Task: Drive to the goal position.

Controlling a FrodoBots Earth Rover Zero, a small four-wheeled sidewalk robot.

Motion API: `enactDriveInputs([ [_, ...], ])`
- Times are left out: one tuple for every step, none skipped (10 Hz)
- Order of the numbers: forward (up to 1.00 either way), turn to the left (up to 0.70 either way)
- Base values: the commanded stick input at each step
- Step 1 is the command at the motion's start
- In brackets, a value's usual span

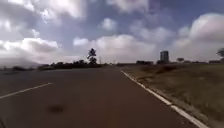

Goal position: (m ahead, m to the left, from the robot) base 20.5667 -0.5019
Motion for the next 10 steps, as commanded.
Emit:
enactDriveInputs([
  [1.0, 0.0],
  [1.0, 0.0],
  [1.0, 0.0],
  [1.0, 0.0],
  [1.0, 0.0],
  [1.0, 0.0],
  [1.0, 0.0],
  [1.0, 0.0],
  [1.0, 0.0],
  [1.0, 0.0],
])
